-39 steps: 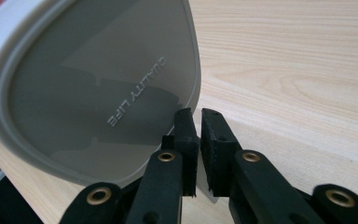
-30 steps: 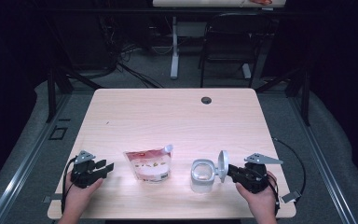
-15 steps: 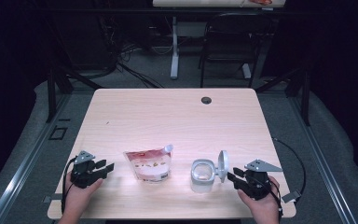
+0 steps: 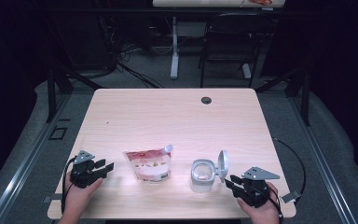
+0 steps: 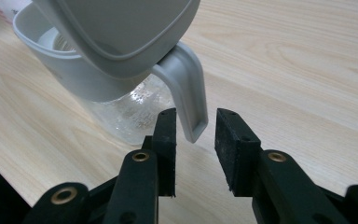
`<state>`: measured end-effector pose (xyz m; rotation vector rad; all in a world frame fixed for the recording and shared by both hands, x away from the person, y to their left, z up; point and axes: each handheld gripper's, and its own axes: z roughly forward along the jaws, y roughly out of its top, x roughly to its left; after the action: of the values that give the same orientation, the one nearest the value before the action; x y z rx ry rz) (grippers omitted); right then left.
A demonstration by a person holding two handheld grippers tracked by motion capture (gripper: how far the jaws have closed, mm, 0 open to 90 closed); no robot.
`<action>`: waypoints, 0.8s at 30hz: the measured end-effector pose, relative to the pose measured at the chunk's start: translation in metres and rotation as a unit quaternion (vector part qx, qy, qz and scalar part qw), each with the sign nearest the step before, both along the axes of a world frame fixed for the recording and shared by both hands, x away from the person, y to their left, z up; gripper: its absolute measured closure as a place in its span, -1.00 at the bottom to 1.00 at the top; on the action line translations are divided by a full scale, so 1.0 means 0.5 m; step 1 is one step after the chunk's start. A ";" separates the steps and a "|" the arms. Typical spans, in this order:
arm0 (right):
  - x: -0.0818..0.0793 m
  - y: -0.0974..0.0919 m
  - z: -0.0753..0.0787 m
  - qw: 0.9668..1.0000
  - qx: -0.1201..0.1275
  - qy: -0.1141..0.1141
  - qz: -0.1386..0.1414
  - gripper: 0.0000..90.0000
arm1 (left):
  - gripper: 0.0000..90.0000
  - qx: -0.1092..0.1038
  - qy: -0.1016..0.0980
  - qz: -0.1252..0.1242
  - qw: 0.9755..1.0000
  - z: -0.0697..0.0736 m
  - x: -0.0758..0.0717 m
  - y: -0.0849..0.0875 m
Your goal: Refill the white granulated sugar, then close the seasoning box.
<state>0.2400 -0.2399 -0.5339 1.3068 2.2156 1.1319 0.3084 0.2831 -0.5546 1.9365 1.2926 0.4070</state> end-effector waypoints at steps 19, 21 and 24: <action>0.020 0.022 -0.015 1.000 -0.006 -0.003 0.013 0.75 | 0.24 0.004 0.001 -0.002 1.000 -0.002 -0.001 -0.003; 0.021 0.024 -0.014 1.000 -0.007 -0.005 0.016 0.80 | 0.24 0.004 0.000 -0.001 1.000 -0.002 -0.002 -0.002; 0.022 0.025 -0.014 1.000 -0.010 -0.005 0.017 0.81 | 0.24 0.003 0.000 0.002 1.000 -0.002 -0.003 0.000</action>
<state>0.2511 -0.2276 -0.5408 1.2569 2.2449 1.1221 0.3068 0.2833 -0.5557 1.9385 1.2972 0.4146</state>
